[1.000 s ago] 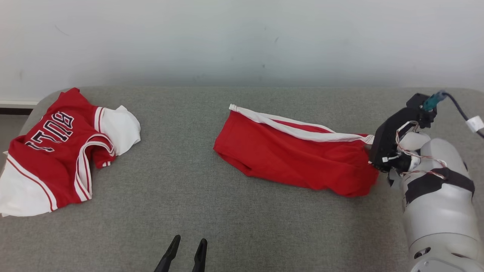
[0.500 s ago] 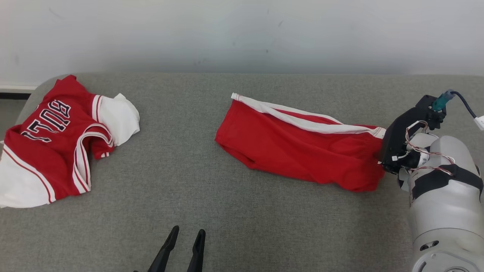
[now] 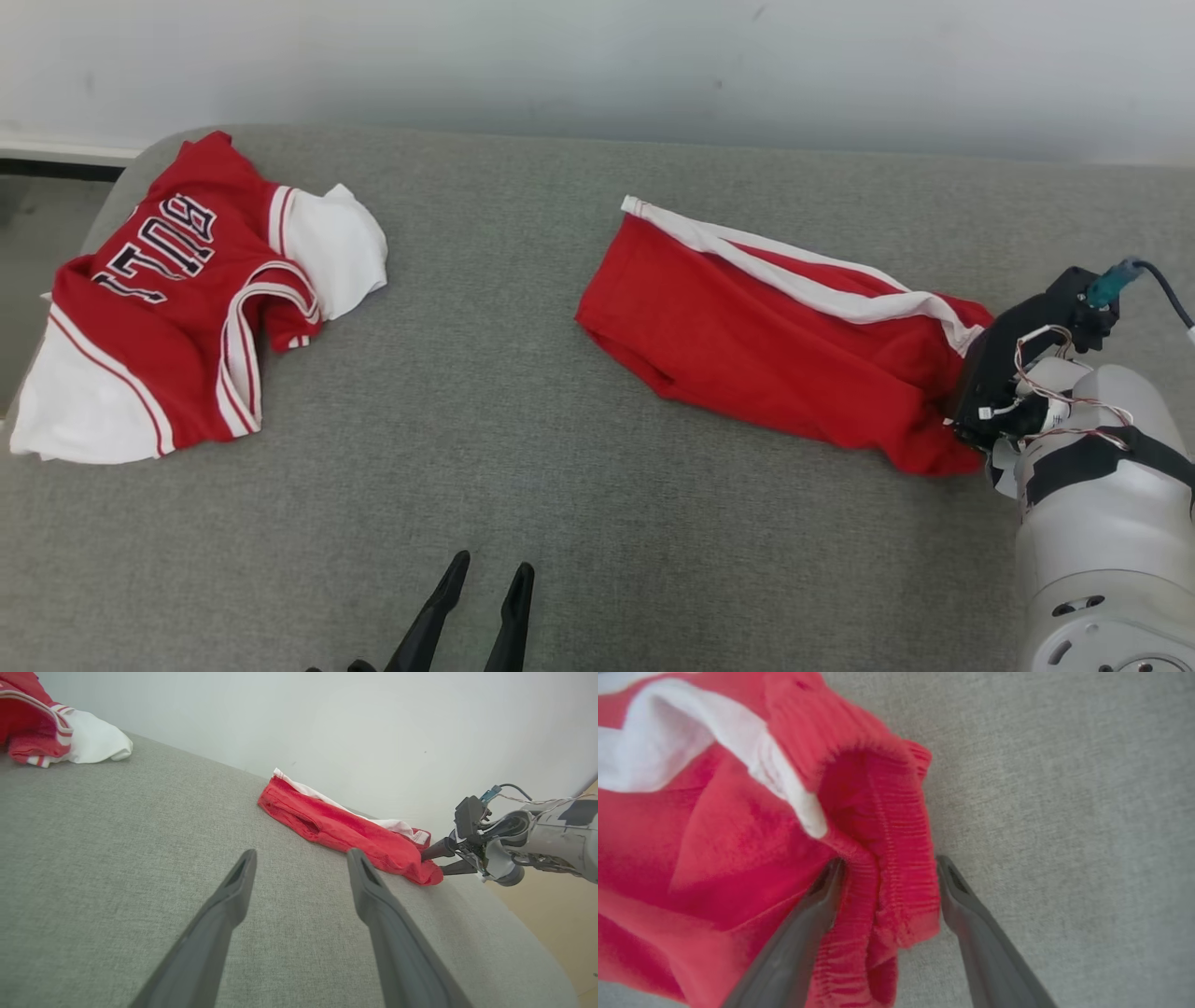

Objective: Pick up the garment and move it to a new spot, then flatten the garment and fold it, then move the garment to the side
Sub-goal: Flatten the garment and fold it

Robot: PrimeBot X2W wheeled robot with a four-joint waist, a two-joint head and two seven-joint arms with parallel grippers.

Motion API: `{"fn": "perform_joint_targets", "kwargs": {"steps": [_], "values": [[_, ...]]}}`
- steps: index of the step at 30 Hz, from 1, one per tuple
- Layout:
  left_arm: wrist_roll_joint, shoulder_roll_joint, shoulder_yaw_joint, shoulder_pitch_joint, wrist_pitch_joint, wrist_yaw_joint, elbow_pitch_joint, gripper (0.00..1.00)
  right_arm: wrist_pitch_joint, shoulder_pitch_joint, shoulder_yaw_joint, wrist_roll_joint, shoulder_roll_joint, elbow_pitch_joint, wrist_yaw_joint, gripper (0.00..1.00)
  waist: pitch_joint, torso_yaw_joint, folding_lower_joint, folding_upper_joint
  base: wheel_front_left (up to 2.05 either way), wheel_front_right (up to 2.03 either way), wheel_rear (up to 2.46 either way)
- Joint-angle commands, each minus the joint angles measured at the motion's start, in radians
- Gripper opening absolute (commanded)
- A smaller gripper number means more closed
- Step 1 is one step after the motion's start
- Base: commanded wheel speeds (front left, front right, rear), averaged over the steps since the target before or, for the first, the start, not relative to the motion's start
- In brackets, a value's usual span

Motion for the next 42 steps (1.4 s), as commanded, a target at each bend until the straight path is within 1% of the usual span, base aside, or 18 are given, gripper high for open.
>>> {"fn": "perform_joint_targets", "kwargs": {"steps": [1,10,11,12,13,14,16,20,25,30,32,39,41,42], "values": [[-0.006,0.000,-0.009,-0.003,-0.004,0.003,0.011,1.00,-0.018,0.027,-0.016,-0.008,0.006,0.024,0.000,1.00,0.009,0.024,-0.0001,-0.0001,0.00,0.00,0.00],[-0.009,0.000,-0.051,0.014,-0.004,0.025,-0.007,1.00,-0.050,0.009,-0.118,-0.030,0.019,0.102,0.003,1.00,0.022,0.072,-0.0001,-0.0001,0.00,0.00,0.00],[-0.009,0.000,-0.052,0.016,-0.004,0.026,-0.007,1.00,-0.050,0.006,-0.127,-0.035,0.019,0.104,0.003,0.71,0.022,0.074,-0.0001,-0.0001,0.00,0.00,0.00],[-0.009,0.000,-0.052,0.018,-0.004,0.026,-0.008,1.00,-0.058,0.002,-0.134,-0.039,0.020,0.105,0.003,0.36,0.022,0.075,-0.0001,-0.0001,0.00,0.00,0.00],[-0.009,0.000,-0.052,0.018,-0.004,0.028,-0.008,1.00,-0.065,-0.003,-0.140,-0.042,0.020,0.102,0.003,0.12,0.022,0.076,-0.0001,-0.0001,0.00,0.00,0.00],[-0.009,0.001,-0.051,0.018,-0.004,0.029,-0.008,1.00,-0.069,-0.007,-0.144,-0.046,0.019,0.102,0.003,0.00,0.021,0.075,-0.0001,-0.0001,0.00,0.00,0.00],[-0.008,0.003,-0.048,0.016,-0.004,0.032,-0.008,1.00,-0.071,-0.012,-0.151,-0.052,0.018,0.102,0.003,0.00,0.019,0.072,-0.0001,-0.0001,0.00,0.00,0.00],[-0.011,0.007,-0.046,0.026,-0.004,0.033,-0.008,1.00,-0.068,0.011,-0.183,-0.060,0.008,0.064,0.000,0.00,0.002,0.048,-0.0001,-0.0001,0.00,0.00,0.00],[-0.015,0.010,-0.047,0.035,-0.003,0.036,-0.004,1.00,-0.049,0.044,-0.200,-0.063,0.002,0.027,-0.001,0.00,-0.015,0.021,-0.0001,-0.0001,0.00,0.00,0.00],[-0.019,0.016,-0.052,0.042,0.002,0.035,-0.002,1.00,-0.016,0.097,-0.204,-0.064,-0.001,-0.053,-0.002,0.00,-0.043,-0.008,-0.0001,-0.0001,0.00,0.00,0.00],[-0.023,0.018,-0.052,0.043,0.003,0.037,-0.004,1.00,-0.004,0.116,-0.198,-0.064,-0.001,-0.106,-0.002,0.00,-0.054,-0.018,-0.0001,-0.0001,0.00,0.00,0.00],[-0.026,0.021,-0.057,0.053,0.004,0.043,-0.011,1.00,0.046,0.165,-0.098,-0.062,0.004,-0.351,0.000,0.00,-0.071,-0.031,-0.0001,-0.0001,0.00,0.00,0.00],[-0.027,0.023,-0.058,0.053,0.004,0.042,-0.012,1.00,0.080,0.158,-0.069,-0.061,0.004,-0.389,0.000,0.00,-0.072,-0.029,-0.0001,-0.0001,0.00,0.00,0.00],[-0.028,0.025,-0.059,0.052,0.004,0.041,-0.011,1.00,0.099,0.137,-0.059,-0.057,0.005,-0.381,0.000,0.00,-0.074,-0.026,-0.0001,-0.0001,0.00,0.00,0.00]]}}
